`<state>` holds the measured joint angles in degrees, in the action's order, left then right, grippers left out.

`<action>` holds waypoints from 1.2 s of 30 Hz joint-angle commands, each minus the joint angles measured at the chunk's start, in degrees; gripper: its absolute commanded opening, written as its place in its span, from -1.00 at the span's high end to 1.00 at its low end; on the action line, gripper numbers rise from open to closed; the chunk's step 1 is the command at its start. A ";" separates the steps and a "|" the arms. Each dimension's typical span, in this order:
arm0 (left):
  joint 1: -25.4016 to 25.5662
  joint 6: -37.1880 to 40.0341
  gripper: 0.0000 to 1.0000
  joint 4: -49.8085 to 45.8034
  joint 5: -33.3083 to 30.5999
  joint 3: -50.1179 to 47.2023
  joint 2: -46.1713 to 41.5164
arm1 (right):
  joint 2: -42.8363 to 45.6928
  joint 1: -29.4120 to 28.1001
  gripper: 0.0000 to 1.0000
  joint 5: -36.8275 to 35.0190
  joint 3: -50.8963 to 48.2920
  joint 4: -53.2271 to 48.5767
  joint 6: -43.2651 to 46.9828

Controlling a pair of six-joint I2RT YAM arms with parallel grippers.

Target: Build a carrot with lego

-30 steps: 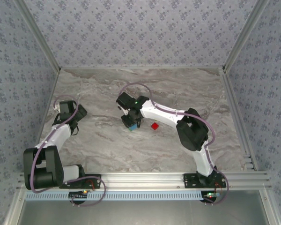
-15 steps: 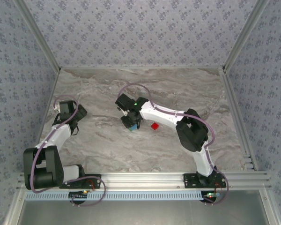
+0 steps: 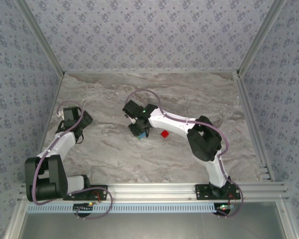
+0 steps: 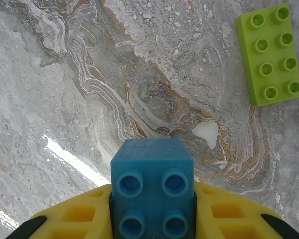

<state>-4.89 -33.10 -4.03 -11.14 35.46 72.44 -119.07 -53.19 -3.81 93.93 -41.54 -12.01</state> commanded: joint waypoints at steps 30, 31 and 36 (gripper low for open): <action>-0.36 -0.38 -0.95 0.34 0.61 1.98 -0.83 | 10.37 -1.95 0.39 -5.06 -9.35 -1.31 -2.44; -0.39 -0.39 -0.95 0.34 0.59 2.07 -0.84 | 11.37 -1.92 0.38 -4.90 -10.87 -0.05 -2.54; -0.37 -0.47 -0.95 0.43 0.73 2.15 -0.55 | 12.80 -1.83 0.33 -4.20 -13.81 1.70 -2.91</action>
<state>-4.89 -33.10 -4.03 -11.14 35.46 72.42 -107.46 -54.92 -6.92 81.62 -41.19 -13.54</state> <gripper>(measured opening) 0.976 0.344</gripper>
